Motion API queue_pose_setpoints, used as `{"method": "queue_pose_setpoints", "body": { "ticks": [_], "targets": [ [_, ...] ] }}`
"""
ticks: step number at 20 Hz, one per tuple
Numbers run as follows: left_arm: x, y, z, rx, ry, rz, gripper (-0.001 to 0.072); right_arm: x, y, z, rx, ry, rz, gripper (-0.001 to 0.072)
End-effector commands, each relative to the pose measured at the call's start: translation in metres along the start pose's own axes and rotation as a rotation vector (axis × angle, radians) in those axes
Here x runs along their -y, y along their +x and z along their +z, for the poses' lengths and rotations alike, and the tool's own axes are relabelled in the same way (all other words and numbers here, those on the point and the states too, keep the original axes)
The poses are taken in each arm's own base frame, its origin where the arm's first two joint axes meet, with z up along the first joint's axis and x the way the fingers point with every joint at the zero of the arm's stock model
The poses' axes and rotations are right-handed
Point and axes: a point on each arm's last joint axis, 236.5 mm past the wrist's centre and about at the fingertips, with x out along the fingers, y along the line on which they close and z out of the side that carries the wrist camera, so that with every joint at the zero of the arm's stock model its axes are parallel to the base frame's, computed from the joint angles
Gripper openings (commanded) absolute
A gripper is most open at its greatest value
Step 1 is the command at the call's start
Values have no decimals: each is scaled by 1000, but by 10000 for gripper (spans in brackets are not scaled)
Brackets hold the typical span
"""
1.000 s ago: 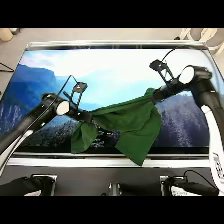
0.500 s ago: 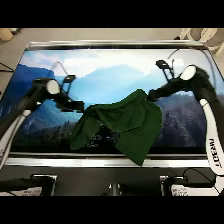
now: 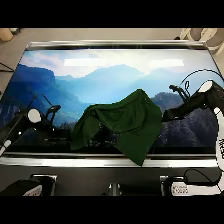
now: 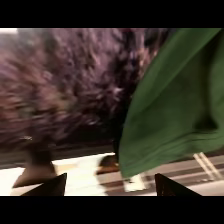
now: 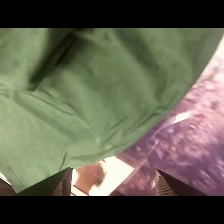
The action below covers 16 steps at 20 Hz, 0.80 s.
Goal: Fold the shirts.
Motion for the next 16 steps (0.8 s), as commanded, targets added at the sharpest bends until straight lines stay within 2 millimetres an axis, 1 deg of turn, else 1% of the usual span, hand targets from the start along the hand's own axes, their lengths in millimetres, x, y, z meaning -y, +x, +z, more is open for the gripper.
{"method": "queue_pose_setpoints", "body": {
  "ticks": [1,2,6,7,8,9,10,11,12,16],
  "targets": [
    [11,34,-11,16,-84,-105,647,-3,9,-3,-5,-1,20,524],
    [14,35,-6,28,-96,-119,619,-3,9,-3,-3,-1,18,524],
    [20,37,10,91,-108,-139,596,0,9,0,10,-15,8,527],
    [23,37,14,104,-116,-150,517,2,9,3,22,-15,-1,528],
    [25,37,18,118,-124,-160,498,5,9,8,41,-11,-15,557],
    [27,37,22,130,-143,-172,469,8,8,12,59,0,-28,628],
    [29,38,26,143,-162,-182,348,11,8,17,81,9,-41,651],
    [31,38,29,153,-174,-195,192,14,7,22,101,9,-53,682],
    [32,37,32,164,-179,-202,35,18,7,27,124,10,-69,688],
    [37,25,42,203,-142,-209,39,35,7,54,231,69,-118,687]
  ]
}}
